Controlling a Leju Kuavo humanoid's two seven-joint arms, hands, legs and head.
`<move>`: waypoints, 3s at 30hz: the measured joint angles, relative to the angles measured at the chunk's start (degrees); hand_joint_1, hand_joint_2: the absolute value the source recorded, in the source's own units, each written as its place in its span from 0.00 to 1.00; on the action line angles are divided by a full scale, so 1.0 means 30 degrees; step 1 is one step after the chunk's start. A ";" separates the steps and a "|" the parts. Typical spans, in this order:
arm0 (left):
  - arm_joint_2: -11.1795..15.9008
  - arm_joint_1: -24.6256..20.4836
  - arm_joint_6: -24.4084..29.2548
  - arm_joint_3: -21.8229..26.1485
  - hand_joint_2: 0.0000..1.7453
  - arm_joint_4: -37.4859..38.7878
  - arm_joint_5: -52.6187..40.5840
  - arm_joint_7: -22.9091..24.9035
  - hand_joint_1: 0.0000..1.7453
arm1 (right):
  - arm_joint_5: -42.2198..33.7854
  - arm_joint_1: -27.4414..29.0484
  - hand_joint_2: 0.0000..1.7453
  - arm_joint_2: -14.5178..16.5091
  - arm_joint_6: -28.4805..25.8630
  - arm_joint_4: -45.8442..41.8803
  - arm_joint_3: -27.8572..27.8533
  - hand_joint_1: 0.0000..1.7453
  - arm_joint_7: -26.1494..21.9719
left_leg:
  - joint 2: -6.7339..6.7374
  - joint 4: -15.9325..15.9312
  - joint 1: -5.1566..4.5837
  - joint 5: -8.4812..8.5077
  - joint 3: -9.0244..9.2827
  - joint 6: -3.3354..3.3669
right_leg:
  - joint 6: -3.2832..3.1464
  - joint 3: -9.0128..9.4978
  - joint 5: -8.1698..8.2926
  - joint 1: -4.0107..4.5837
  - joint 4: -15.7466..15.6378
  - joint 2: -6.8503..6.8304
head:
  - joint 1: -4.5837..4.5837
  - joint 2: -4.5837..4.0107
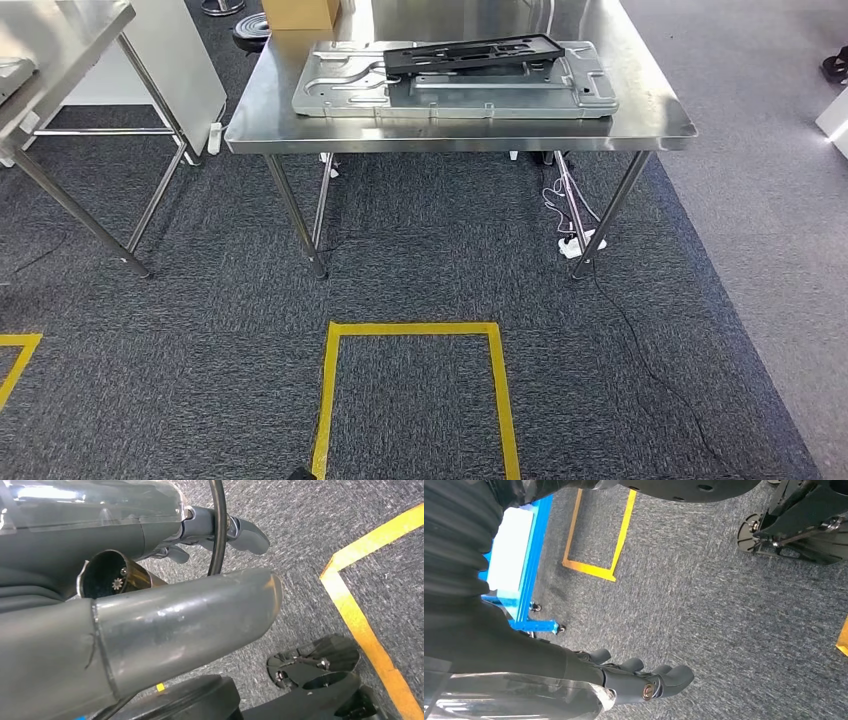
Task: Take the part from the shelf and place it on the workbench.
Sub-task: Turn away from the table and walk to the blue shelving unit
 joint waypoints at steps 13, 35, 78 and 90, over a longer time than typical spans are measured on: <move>-0.0053 0.0010 0.0002 0.0000 0.00 0.0000 -0.0024 -0.0029 0.00 | 0.0215 0.0010 0.00 0.0000 -0.0195 0.0000 0.0000 0.00 0.0000 | -0.0001 -0.0015 0.0048 0.0244 -0.0167 -0.0381 | -0.0138 -0.0200 0.0166 0.0046 0.0054 -0.0003 | 0.0000 0.0000; -0.0158 0.0047 -0.0014 -0.0173 0.00 -0.0002 -0.0605 -0.0264 0.00 | 0.0051 0.0086 0.00 0.0122 -0.0219 0.0071 -0.0197 0.00 -0.0024 | 0.1062 0.0095 0.0188 0.0685 -0.0839 0.0170 | 0.0787 -0.0935 -0.1024 -0.0310 0.2274 -0.0503 | 0.0036 0.0000; -0.0153 0.0553 0.0188 -0.0466 0.00 -0.0036 -0.0563 -0.0492 0.00 | 0.2036 0.0138 0.00 0.0346 -0.1504 0.0104 -0.0047 0.00 0.0457 | -0.0050 0.5325 0.0221 -0.3509 -0.1615 -0.0736 | -0.0568 -0.0543 0.0294 -0.0017 0.0220 0.0789 | -0.0064 0.0000; -0.0058 0.0469 0.0889 0.0002 0.00 -0.0036 0.0637 -0.1455 0.00 | 0.2705 0.0152 0.00 0.0266 -0.1760 0.0146 0.0328 0.00 0.0177 | -0.0200 -0.1033 -0.0225 0.0135 0.1023 0.0733 | 0.0029 -0.1863 -0.0967 0.0293 0.2549 0.0851 | 0.0002 0.0000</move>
